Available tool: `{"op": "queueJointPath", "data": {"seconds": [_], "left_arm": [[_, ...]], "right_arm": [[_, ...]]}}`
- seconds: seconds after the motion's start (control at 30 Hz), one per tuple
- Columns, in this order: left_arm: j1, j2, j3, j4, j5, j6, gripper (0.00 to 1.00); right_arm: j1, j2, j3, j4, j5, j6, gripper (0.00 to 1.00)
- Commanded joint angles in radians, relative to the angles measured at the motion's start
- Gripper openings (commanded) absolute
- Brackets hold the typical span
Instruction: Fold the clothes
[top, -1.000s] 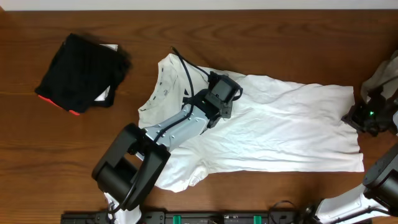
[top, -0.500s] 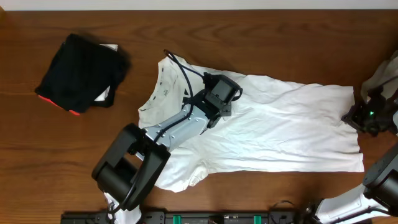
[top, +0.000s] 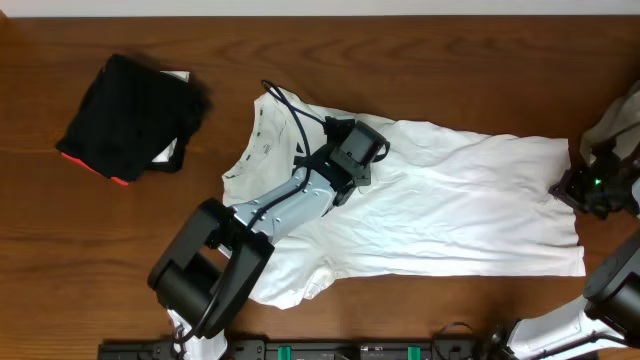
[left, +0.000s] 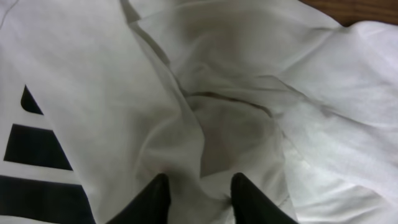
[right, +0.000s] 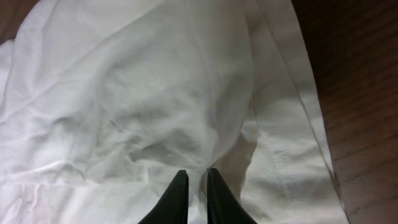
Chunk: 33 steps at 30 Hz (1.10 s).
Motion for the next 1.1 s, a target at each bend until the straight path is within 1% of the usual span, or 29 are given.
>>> {"op": "queueJointPath", "data": {"seconds": [0.0, 0.13, 0.27, 0.33, 0.43, 0.53, 0.83, 0.97, 1.07], "left_arm": [[0.005, 0.000, 0.016, -0.005, -0.024, -0.001, 0.29], [0.005, 0.000, 0.016, -0.016, -0.024, -0.001, 0.19], [0.005, 0.000, 0.016, -0.026, -0.031, 0.008, 0.06], [0.005, 0.000, 0.016, -0.025, -0.041, 0.028, 0.06], [0.014, -0.017, 0.019, -0.024, -0.072, 0.060, 0.06], [0.035, -0.056, 0.033, -0.029, -0.072, 0.107, 0.06], [0.142, -0.236, 0.047, -0.023, -0.070, 0.167, 0.06], [0.183, -0.262, 0.047, 0.030, -0.027, 0.248, 0.06], [0.209, -0.264, 0.047, 0.085, 0.005, 0.277, 0.06]], "right_arm": [[-0.006, 0.007, 0.014, 0.000, -0.012, 0.006, 0.11], [-0.006, 0.007, 0.014, 0.000, -0.012, 0.006, 0.11], [-0.006, 0.007, 0.014, 0.000, -0.013, 0.006, 0.09], [-0.006, 0.007, 0.014, 0.003, -0.037, 0.006, 0.01], [-0.006, -0.001, 0.016, 0.015, -0.113, 0.006, 0.01], [-0.006, -0.018, 0.031, 0.016, -0.125, 0.011, 0.01], [-0.004, -0.044, 0.135, -0.011, -0.178, 0.017, 0.01], [0.007, -0.044, 0.152, 0.023, -0.224, 0.018, 0.01], [0.019, -0.044, 0.152, 0.071, -0.248, 0.064, 0.01]]}}
